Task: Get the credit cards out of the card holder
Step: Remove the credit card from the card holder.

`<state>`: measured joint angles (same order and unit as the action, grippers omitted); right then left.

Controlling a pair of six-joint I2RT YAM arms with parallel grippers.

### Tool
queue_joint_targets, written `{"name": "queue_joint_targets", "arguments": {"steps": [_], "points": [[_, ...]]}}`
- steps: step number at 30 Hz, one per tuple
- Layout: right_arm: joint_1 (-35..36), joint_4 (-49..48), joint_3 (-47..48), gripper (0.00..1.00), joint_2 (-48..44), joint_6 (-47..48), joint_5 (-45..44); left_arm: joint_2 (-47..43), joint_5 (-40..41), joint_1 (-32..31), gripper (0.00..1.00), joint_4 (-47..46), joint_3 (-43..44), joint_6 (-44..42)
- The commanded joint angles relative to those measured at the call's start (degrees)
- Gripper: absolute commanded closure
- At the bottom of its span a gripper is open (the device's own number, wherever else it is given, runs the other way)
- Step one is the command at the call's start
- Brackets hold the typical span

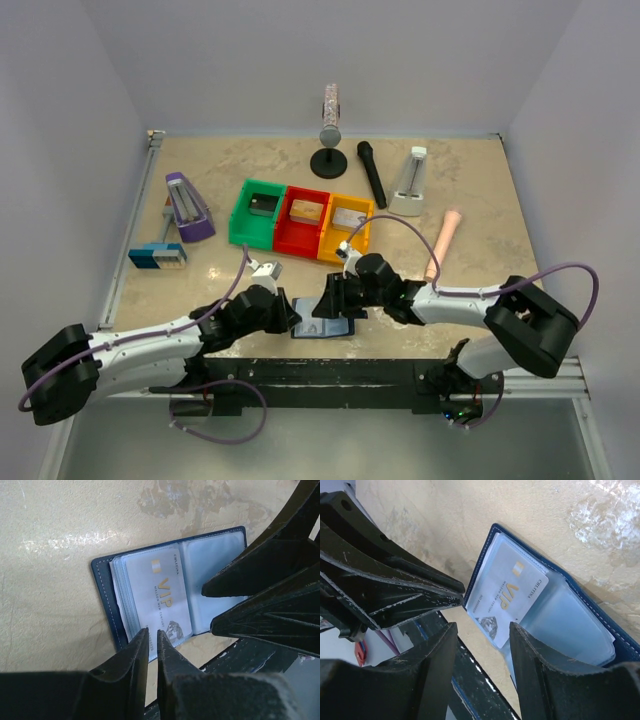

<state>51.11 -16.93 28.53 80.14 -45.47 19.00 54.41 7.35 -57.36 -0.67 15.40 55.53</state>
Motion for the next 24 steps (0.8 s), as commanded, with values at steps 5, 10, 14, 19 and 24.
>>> {"name": "queue_joint_targets", "arguments": {"steps": [5, 10, 14, 19, 24], "points": [[0.1, -7.9, -1.2, 0.5, 3.1, -3.3, -0.2, 0.5, 1.3, 0.3, 0.86, -4.0, -1.2, 0.9], [0.1, -9.0, -1.9, 0.51, 4.4, -4.4, -0.5, -0.8, 1.6, 0.3, 0.88, -4.1, -1.8, 1.2], [0.1, -9.4, -2.1, 0.51, 4.7, -4.6, -0.5, -1.6, 2.2, 0.3, 0.91, -4.5, -2.0, 1.1], [0.1, -9.6, -2.3, 0.51, 5.1, -4.9, -0.5, -0.3, 1.9, 0.3, 0.94, -6.3, -1.9, 1.2], [0.1, -9.7, -2.5, 0.51, 5.4, -5.1, -0.4, 0.8, 1.0, 0.3, 0.97, -8.6, -2.1, 1.3]]}}
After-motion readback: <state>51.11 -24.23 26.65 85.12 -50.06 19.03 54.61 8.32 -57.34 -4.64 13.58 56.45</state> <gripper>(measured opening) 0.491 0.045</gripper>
